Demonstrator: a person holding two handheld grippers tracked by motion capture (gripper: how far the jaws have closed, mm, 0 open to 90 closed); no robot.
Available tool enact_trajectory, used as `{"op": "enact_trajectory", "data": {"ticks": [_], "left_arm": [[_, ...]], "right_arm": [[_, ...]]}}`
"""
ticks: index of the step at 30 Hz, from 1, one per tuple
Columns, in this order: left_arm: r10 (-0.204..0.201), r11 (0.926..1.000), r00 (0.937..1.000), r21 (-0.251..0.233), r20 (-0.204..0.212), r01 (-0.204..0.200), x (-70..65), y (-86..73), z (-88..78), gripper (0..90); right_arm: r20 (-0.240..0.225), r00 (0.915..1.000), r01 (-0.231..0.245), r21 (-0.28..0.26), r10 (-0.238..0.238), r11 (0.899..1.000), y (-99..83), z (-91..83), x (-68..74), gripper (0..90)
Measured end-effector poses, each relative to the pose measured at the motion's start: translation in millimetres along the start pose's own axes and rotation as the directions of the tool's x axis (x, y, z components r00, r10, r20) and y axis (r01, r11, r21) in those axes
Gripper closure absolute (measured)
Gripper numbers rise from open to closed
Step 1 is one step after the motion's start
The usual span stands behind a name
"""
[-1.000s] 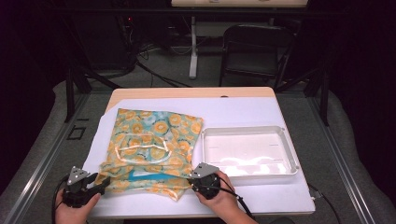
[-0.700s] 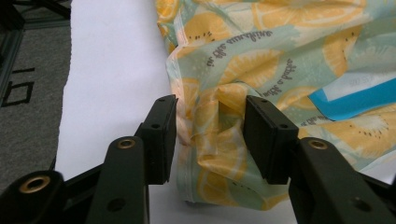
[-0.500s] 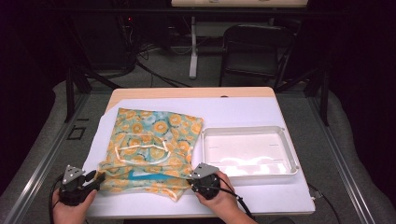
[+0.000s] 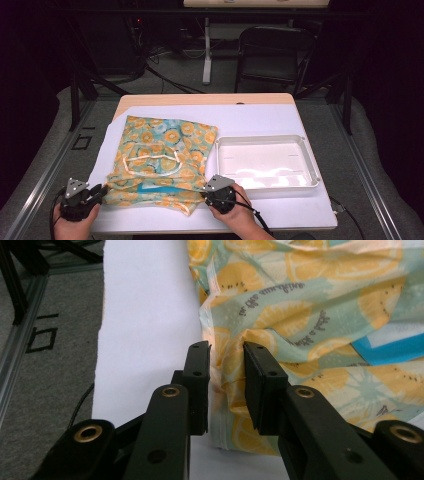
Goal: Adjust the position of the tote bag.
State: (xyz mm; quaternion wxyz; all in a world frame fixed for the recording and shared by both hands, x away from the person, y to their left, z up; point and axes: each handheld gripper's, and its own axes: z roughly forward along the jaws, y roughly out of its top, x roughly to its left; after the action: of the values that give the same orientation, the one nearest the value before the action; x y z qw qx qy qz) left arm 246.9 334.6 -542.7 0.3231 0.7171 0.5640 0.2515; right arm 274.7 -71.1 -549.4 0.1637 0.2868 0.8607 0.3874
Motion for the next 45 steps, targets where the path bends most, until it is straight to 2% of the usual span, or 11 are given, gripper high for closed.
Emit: {"op": "enact_trajectory", "data": {"ticks": [12,23,31,37,45], "left_arm": [[0.043,0.9981,0.9991,0.043,0.0,-0.043,-3.1,1.9,10.7,67.8],[0.097,0.9923,0.9952,0.078,-0.011,-0.096,-10.9,6.2,21.6,69.4],[0.108,0.9896,0.9941,0.097,-0.01,-0.106,-13.0,5.0,23.7,76.6],[0.101,0.9903,0.9949,0.096,-0.001,-0.1,-13.8,4.0,23.6,81.5],[0.097,0.9903,0.9952,0.099,0.004,-0.097,-14.7,4.1,22.9,84.1]], "right_arm": [[0.003,1.0,0.002,0.002,-0.002,1.0,-0.1,-0.2,0.0,79.1],[0.004,1.0,0.004,0.002,-0.004,1.0,-0.1,-0.2,0.0,78.9],[0.004,1.0,0.005,0.004,-0.005,1.0,-0.4,0.0,0.2,79.1],[0.006,1.0,0.004,0.004,-0.004,1.0,-0.4,0.1,-0.2,80.2],[0.005,1.0,0.001,0.003,-0.001,1.0,-0.6,0.7,-1.0,86.4]]}}
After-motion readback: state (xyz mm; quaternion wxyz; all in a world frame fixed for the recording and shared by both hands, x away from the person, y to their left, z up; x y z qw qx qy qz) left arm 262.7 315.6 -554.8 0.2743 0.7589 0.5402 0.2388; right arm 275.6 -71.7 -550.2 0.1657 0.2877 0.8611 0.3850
